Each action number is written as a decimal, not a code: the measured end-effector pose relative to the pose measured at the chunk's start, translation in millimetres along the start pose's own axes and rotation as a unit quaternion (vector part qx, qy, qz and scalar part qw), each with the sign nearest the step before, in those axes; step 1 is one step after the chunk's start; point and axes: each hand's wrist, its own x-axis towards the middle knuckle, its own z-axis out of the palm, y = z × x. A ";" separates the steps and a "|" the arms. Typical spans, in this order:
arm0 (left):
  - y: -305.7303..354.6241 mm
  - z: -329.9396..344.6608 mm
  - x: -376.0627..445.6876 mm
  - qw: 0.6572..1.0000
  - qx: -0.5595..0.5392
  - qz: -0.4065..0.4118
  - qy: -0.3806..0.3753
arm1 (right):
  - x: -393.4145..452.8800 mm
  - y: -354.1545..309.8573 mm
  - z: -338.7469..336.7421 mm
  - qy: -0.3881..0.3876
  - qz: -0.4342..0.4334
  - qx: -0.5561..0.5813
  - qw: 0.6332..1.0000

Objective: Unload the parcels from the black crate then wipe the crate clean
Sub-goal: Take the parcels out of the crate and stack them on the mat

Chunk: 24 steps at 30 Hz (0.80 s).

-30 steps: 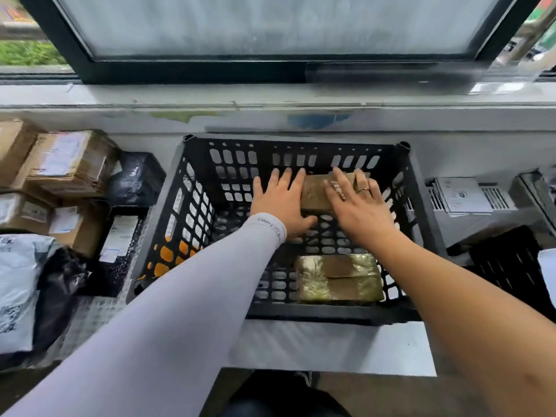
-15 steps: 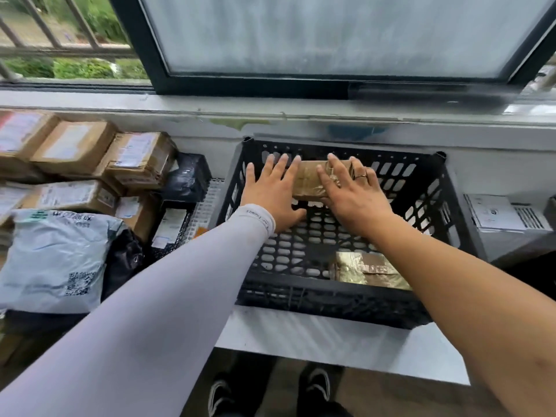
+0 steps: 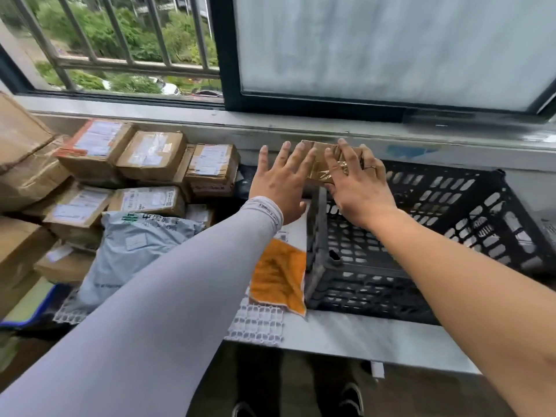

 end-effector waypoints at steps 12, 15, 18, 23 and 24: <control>-86.5 20.4 -44.8 0.995 -0.028 -0.094 -0.020 | 29.4 -99.2 14.0 -0.019 -0.070 0.007 0.997; -95.6 18.4 -45.9 0.989 -0.027 -0.143 -0.035 | 39.3 -108.9 17.6 -0.019 -0.088 0.013 0.996; -97.4 15.8 -40.9 0.985 -0.024 -0.165 -0.044 | 48.1 -115.3 23.2 -0.016 -0.099 0.017 0.995; -100.7 21.6 -32.0 0.984 -0.028 -0.170 -0.041 | 63.8 -118.5 32.2 -0.013 -0.122 0.019 0.992; -101.8 23.5 -32.3 0.984 -0.030 -0.172 -0.043 | 66.8 -119.1 33.9 -0.012 -0.123 0.020 0.992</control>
